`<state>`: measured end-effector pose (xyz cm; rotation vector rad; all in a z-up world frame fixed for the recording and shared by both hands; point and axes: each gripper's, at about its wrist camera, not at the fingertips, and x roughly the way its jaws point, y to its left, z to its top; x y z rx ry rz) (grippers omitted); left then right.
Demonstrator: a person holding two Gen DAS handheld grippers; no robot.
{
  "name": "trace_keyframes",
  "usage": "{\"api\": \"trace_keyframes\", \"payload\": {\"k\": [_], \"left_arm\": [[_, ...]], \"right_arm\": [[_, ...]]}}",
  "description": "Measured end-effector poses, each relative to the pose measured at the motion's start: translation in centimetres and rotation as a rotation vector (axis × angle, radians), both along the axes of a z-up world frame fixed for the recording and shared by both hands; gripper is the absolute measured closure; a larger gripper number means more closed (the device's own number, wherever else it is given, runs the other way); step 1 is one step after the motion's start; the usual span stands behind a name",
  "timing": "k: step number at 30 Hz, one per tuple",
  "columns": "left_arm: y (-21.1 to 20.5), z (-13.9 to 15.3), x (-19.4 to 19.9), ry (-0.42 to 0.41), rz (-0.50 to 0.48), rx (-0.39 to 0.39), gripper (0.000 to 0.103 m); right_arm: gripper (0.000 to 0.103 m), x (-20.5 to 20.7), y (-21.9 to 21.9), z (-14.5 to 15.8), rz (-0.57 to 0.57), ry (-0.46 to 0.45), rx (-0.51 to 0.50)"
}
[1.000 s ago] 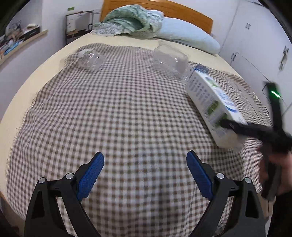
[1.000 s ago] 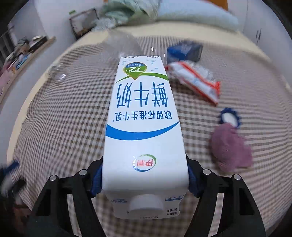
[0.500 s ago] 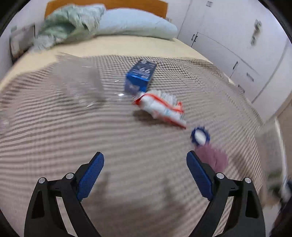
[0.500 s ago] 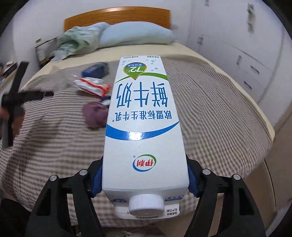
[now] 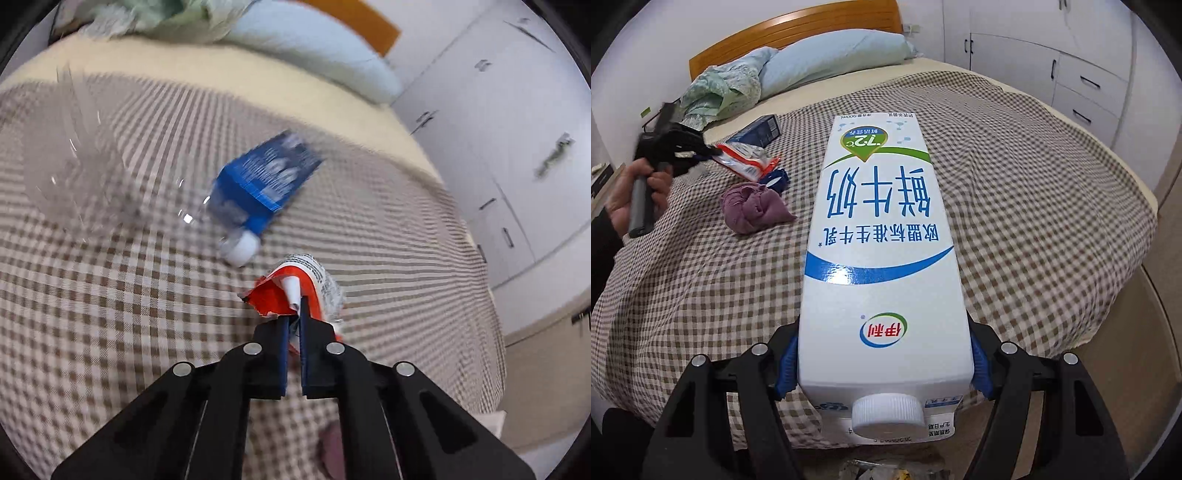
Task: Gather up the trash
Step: 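Grasp the white milk carton with the right tool while the left tool grasps the red-white wrapper, then carry both items over the wastebasket and open both tools to drop them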
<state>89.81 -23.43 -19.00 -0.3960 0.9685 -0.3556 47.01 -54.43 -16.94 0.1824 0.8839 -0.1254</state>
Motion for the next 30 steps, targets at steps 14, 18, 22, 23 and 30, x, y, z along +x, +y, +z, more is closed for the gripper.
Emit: {"api": "trace_keyframes", "payload": {"k": [14,18,22,23,30], "left_arm": [[-1.4,13.5,-22.9,-0.275,-0.293,0.080,0.101],[-2.6,11.7,-31.6,-0.264,-0.368,0.128,0.101],[-3.9,7.5,-37.0,-0.150,-0.428,0.148,0.101],[-4.6,6.0,-38.2,-0.102,-0.442,0.152,0.101],[-10.1,-1.6,-44.6,0.105,-0.573,0.278,0.101]], "right_arm": [[0.034,-11.2,0.7,0.9,-0.049,0.023,0.022],[0.034,-17.5,0.8,-0.1,-0.086,0.071,0.027],[0.034,-24.1,1.5,-4.0,-0.116,0.192,0.024],[0.034,-25.1,1.5,-4.9,-0.126,0.217,0.032],[0.034,-32.1,3.2,-16.9,-0.119,0.484,0.090]]}}
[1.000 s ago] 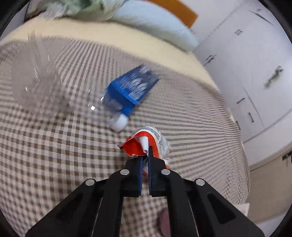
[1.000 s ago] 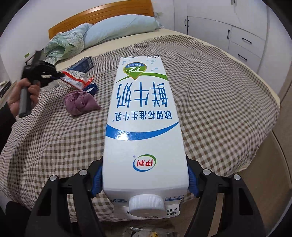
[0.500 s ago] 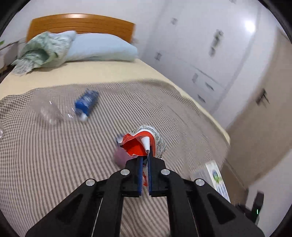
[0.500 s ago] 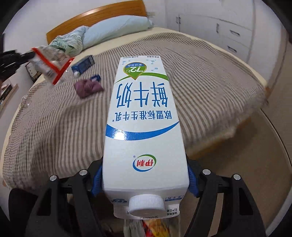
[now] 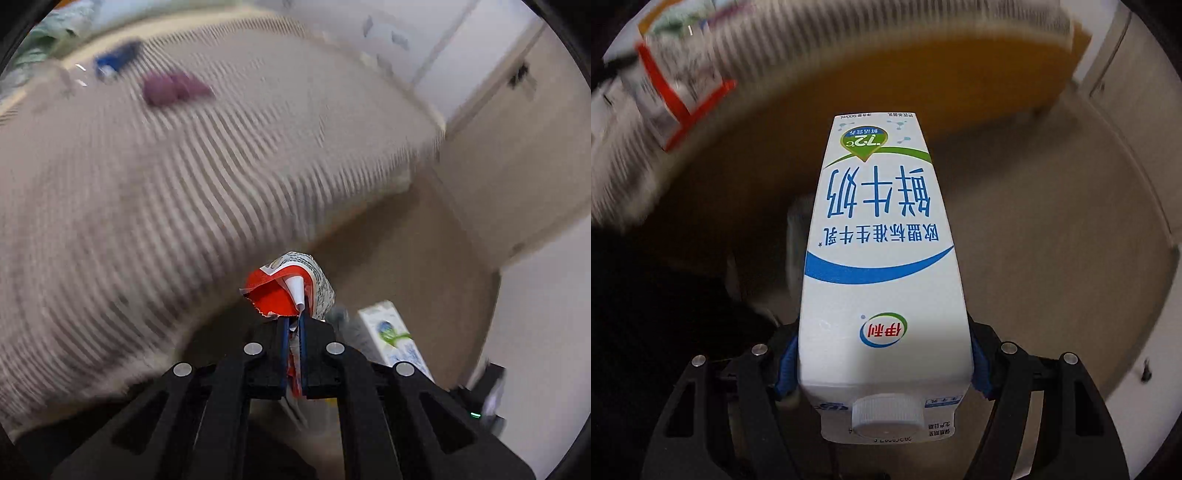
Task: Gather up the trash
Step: 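Carry both items over the wastebasket and open both tools to drop them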
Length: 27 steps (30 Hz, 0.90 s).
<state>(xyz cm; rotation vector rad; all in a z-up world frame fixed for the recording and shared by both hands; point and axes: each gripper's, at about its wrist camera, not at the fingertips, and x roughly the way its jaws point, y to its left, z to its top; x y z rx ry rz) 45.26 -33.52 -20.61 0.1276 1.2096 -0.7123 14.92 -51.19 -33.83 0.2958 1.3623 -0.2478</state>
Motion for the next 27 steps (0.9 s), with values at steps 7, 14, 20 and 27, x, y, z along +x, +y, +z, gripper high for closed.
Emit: {"api": "trace_keyframes", "payload": {"k": [7,14,20,27], "left_arm": [[-6.2,-7.4,-2.4,0.095,-0.106,0.231,0.101],[-7.1,-13.1,-2.2,0.248,0.025,0.321,0.100],[-8.8,-19.2,-2.6,0.370,0.027,0.427,0.097],[-12.4,-22.2,-3.6,0.393,-0.038,0.502,0.097]], "right_arm": [[0.034,1.9,0.1,-9.8,0.054,0.128,0.034],[0.032,6.2,0.7,-17.1,0.132,0.202,-0.075],[0.028,6.2,1.2,-19.2,0.173,0.211,-0.097],[0.025,2.4,-1.0,-13.8,0.060,0.047,-0.055]]}}
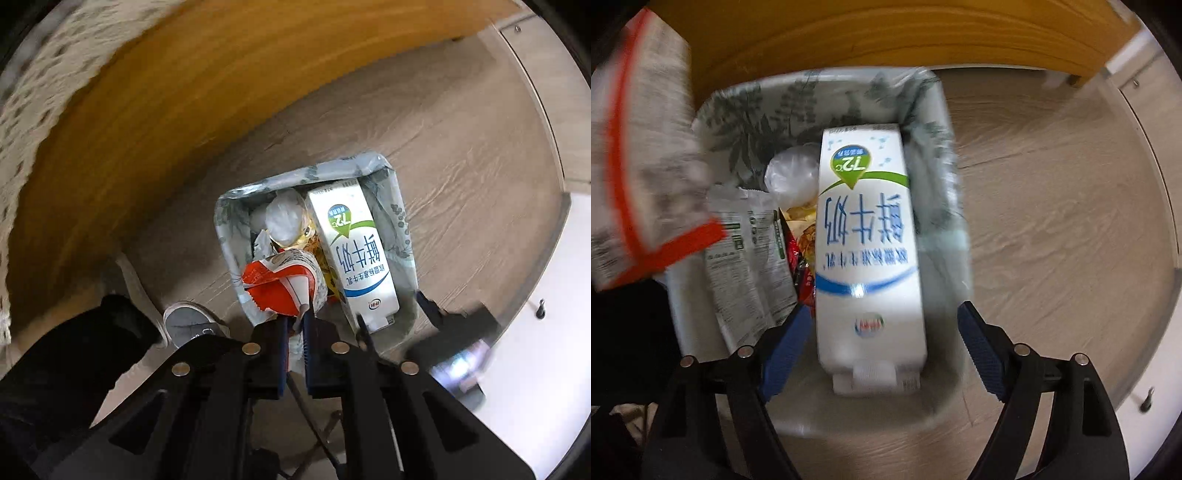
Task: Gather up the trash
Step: 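Carry both items over the wastebasket and open both tools to drop them, then move both tools back over the bed toward the remaining trash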
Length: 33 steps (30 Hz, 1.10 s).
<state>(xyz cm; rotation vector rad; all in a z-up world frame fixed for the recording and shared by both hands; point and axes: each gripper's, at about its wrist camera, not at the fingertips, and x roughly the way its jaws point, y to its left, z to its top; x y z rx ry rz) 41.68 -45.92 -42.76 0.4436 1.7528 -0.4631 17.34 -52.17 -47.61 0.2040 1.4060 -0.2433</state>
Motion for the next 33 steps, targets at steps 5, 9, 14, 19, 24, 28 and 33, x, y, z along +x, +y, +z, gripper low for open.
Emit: {"api": "trace_keyframes", "payload": {"k": [5,9,14,19,24,28,33], "left_arm": [[-1.2,-3.4,-1.4,0.064,-0.026,0.102,0.097],[-1.9,-6.9,-3.2,0.125,-0.031,0.167,0.054],[-2.6,-7.9,-4.5,0.136,-0.077,0.185,0.035],[-2.1,-4.6,-2.0,0.065,-0.008,0.109,0.027],[-0.8,-2.1,-1.2,0.039,0.026,0.075,0.027],[-0.4,1.6,-1.3,-0.002,0.006,-0.037,0.027],[1.1,6.8,-0.6,-0.093,0.040,-0.168,0.027]], "right_arm": [[0.025,-3.6,-3.1,3.7,-0.178,-0.064,0.053],[0.025,-5.1,-4.8,5.4,-0.258,-0.083,0.044],[0.025,-5.3,-4.3,6.7,-0.237,-0.069,0.007],[0.025,-5.3,-4.0,7.5,-0.234,-0.065,0.002],[0.025,-4.5,-3.3,7.9,-0.216,-0.057,-0.018],[0.025,-3.8,-3.0,9.0,-0.209,-0.066,-0.043],[0.025,-2.6,-3.2,11.6,-0.217,-0.089,-0.087]]}}
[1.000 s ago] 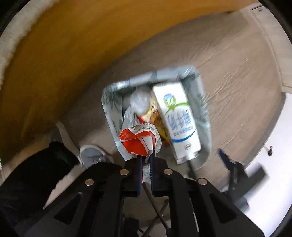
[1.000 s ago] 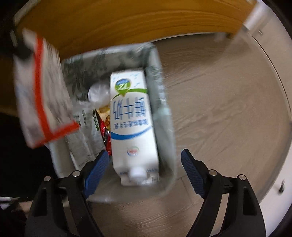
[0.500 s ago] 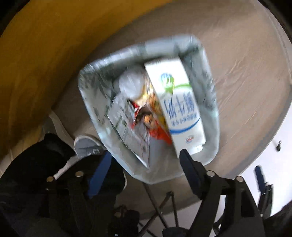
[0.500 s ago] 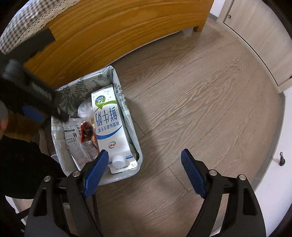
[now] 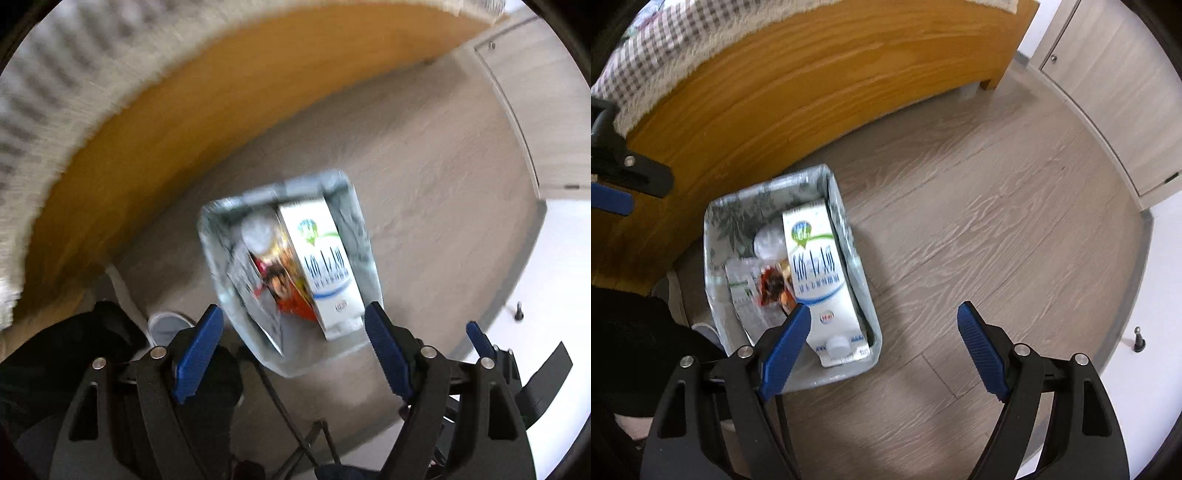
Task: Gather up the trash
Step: 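Move both tools back over the bed toward the remaining trash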
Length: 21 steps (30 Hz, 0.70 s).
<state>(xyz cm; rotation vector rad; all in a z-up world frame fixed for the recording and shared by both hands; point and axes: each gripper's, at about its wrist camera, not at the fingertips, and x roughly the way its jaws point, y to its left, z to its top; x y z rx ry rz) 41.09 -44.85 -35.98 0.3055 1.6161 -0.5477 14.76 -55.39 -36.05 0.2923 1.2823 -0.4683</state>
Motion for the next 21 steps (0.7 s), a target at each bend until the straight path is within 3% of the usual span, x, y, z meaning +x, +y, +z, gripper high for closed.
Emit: {"api": "trace_keyframes", "payload": {"k": [8,10,11,14,17,18,21], "left_arm": [[5.3,9.7,2.7,-0.153,0.054,-0.243,0.027],[7.7,12.8,4.1,-0.231,0.070,-0.307,0.027],[8.6,14.1,4.7,-0.270,0.077,-0.329,0.027],[12.9,18.4,7.4,-0.423,0.114,-0.394,0.026],[17.2,21.0,10.5,-0.536,0.177,-0.423,0.023],[18.4,21.5,11.4,-0.557,0.192,-0.429,0.023],[22.9,22.5,14.5,-0.632,0.261,-0.426,0.022]], "right_arm": [[0.025,4.1,0.8,7.2,-0.001,-0.137,-0.078],[0.025,5.9,1.1,9.2,-0.003,-0.194,-0.080],[0.025,7.8,1.6,11.4,0.012,-0.272,-0.061],[0.025,10.5,2.7,13.5,0.041,-0.352,-0.044],[0.025,14.9,4.5,16.3,0.101,-0.443,-0.036],[0.025,18.2,5.6,17.8,0.147,-0.492,-0.004],[0.025,21.6,6.9,19.1,0.201,-0.527,0.034]]}}
